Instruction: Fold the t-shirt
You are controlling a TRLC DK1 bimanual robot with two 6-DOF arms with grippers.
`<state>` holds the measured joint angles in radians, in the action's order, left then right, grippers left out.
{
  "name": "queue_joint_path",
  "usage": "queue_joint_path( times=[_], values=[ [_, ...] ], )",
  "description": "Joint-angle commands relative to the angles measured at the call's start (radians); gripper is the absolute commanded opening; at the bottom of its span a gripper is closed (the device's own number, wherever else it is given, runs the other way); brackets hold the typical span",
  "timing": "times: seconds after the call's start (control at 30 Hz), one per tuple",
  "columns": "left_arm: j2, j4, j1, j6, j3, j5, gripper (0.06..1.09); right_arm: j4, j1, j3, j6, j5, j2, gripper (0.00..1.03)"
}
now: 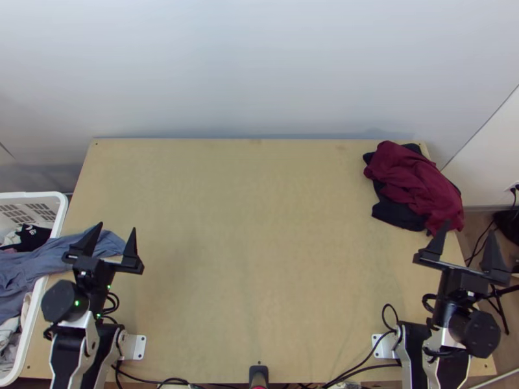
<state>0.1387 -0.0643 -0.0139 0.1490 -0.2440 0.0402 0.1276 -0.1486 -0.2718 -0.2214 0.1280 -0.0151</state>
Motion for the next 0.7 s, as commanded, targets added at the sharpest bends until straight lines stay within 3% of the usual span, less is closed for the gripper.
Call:
queue_joint_path(
  times=[0.0, 0.17, 0.3, 0.47, 0.67],
  values=[
    [-0.142, 0.084, 0.017, 0.012, 0.138, 0.004, 1.04, 0.01, 0.003, 0.068, 0.039, -0.001, 0.021, 0.99],
    [-0.142, 0.093, 0.015, -0.055, 0.17, 0.006, 1.04, 0.089, 0.064, 0.192, 0.036, 0.001, 0.023, 0.99],
    [-0.142, 0.104, 0.002, -0.048, 0.192, 0.009, 1.04, 0.089, 0.07, 0.25, 0.033, 0.001, 0.021, 0.99],
    [-0.142, 0.096, 0.0, -0.051, 0.215, 0.009, 1.04, 0.018, 0.142, 0.269, 0.03, -0.004, 0.02, 0.99],
    [-0.142, 0.083, -0.009, -0.046, 0.241, 0.009, 1.04, -0.083, 0.144, 0.269, 0.011, -0.005, 0.018, 0.99]
  ],
)
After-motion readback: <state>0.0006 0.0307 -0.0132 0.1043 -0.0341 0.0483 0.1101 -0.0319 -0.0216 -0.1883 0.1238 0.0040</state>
